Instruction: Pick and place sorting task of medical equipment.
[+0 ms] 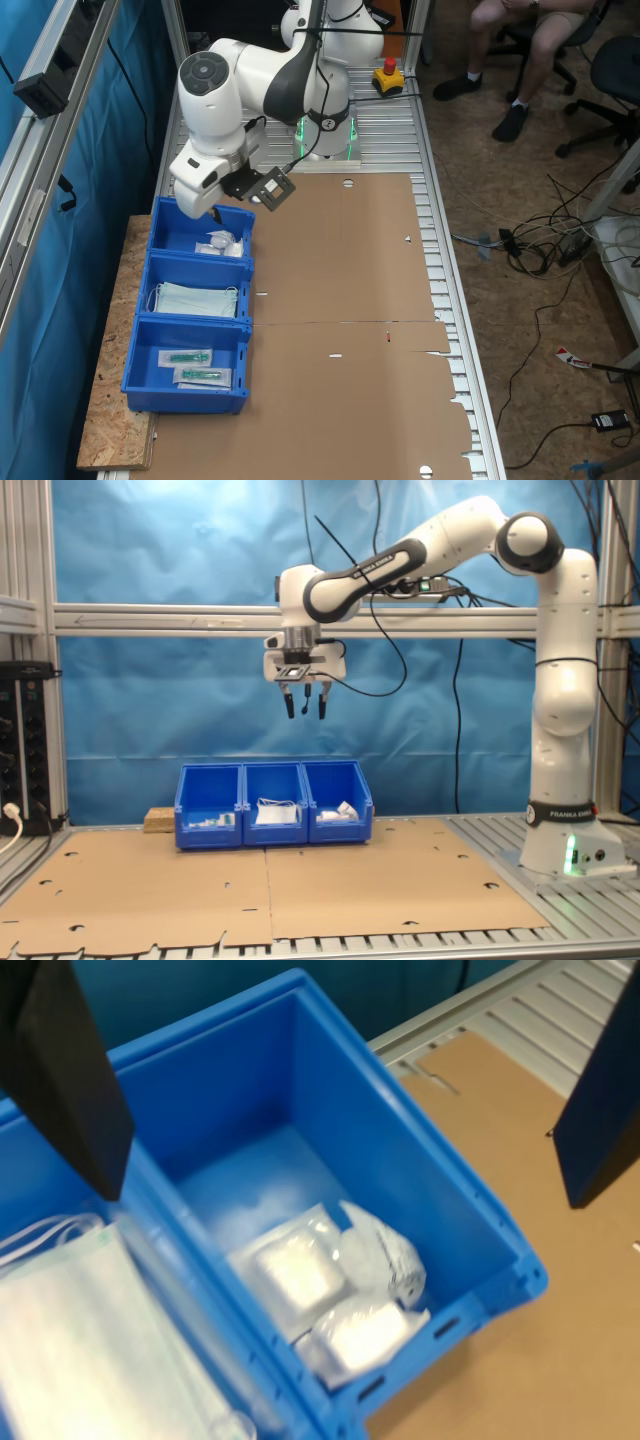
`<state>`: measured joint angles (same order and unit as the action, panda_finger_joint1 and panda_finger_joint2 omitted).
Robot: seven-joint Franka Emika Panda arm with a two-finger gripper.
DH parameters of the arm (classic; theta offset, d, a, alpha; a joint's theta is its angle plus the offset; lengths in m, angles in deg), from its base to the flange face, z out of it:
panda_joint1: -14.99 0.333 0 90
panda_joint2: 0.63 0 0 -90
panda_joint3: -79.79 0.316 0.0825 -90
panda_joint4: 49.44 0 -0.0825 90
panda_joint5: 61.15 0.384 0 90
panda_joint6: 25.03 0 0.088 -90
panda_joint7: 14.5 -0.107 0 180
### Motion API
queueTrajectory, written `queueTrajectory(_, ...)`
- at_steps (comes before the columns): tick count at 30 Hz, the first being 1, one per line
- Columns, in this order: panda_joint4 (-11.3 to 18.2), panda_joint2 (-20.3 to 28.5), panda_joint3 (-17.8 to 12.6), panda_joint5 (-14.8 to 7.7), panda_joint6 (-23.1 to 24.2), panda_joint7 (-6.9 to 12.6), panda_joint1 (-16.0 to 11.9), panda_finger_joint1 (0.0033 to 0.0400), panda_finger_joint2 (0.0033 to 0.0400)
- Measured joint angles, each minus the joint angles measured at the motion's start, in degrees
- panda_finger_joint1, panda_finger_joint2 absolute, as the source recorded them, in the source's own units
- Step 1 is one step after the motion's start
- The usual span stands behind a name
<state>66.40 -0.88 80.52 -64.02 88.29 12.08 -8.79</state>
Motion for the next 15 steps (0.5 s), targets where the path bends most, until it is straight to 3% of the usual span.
queueTrajectory(5, -1.61, 1.78, 2.8, 0.0, 0.0, 0.0, 3.68, 0.04, 0.04)
queueTrajectory(15, -4.62, 2.94, 5.42, 0.0, -0.22, 0.0, 11.7, 0.04, 0.04)
